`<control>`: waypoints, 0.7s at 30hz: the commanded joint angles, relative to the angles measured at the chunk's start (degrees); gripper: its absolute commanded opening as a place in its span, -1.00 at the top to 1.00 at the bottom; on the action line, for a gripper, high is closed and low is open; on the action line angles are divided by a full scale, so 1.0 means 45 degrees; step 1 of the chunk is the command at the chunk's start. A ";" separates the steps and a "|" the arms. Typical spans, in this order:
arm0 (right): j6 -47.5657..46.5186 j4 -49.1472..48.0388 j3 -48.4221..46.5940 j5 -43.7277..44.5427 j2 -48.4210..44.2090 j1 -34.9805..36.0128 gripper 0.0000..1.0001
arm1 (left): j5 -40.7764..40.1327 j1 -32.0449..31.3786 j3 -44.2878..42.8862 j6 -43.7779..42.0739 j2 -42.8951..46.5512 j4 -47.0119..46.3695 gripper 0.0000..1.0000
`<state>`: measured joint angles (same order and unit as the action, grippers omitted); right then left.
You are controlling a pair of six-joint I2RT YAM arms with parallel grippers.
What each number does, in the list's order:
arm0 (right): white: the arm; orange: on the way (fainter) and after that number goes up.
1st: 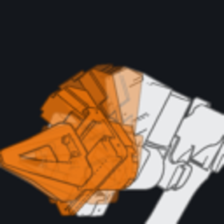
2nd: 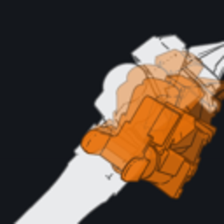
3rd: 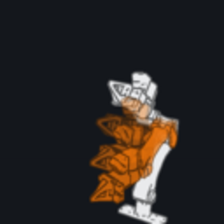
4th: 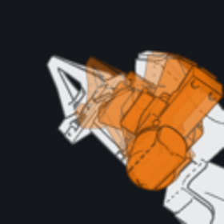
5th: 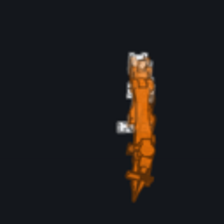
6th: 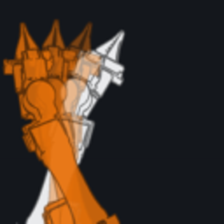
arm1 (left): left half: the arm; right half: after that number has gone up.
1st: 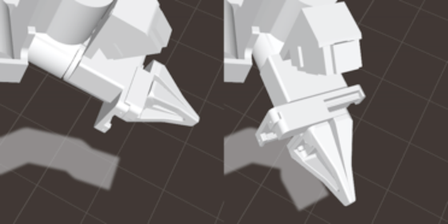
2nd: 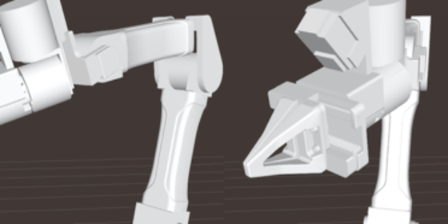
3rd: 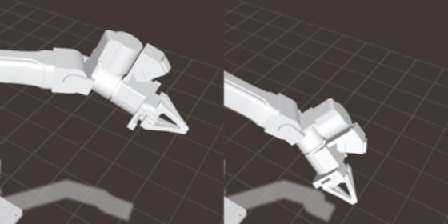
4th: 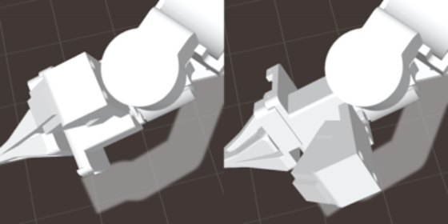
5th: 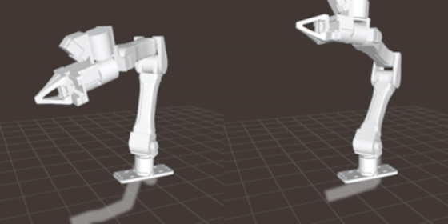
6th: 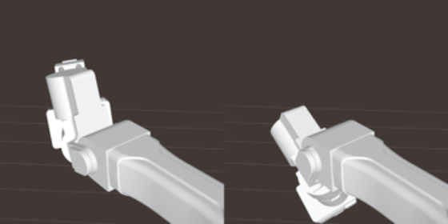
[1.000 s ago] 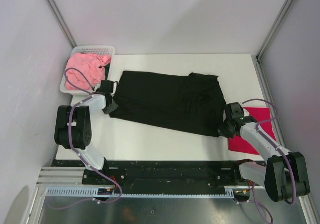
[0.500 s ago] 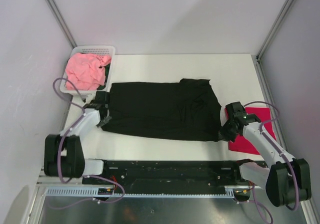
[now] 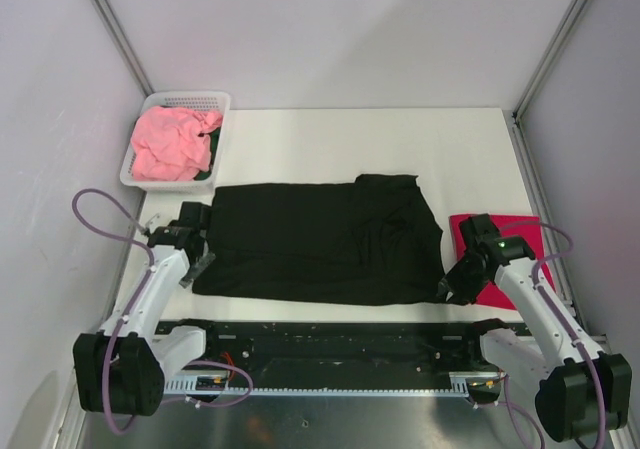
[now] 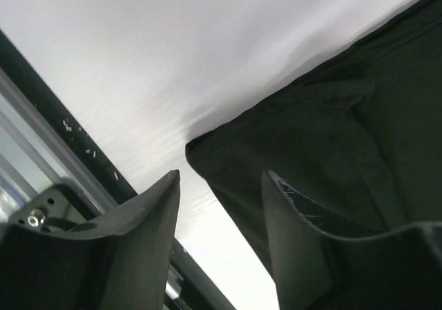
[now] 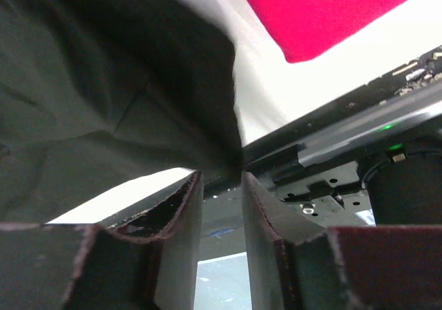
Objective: Fold and stack the t-shirts
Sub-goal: Fold the flattened tshirt in 1/3 of the way
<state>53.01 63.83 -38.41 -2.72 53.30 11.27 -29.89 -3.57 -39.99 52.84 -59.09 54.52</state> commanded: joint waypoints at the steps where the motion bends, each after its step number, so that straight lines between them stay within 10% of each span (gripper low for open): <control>1: -0.0237 0.1034 -0.0713 -0.0281 -0.0161 -0.0062 0.23 | -0.0176 0.0198 -0.0697 0.1324 0.0163 0.1228 -0.32; 8: -0.1839 -0.0522 -0.2905 0.0060 -0.0416 0.0398 0.06 | 0.0967 0.0090 -0.2764 -0.1618 0.0135 0.0317 -0.51; 21: -0.4617 -0.7078 -0.6913 -0.0087 0.8129 0.0210 0.02 | 0.3218 -0.1482 -0.5454 -0.4751 -0.4878 -0.4428 -0.30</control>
<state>36.97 42.33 -62.72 -2.68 82.00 13.61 -20.18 -8.86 -60.20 36.91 -74.50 43.31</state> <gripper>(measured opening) 0.485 0.662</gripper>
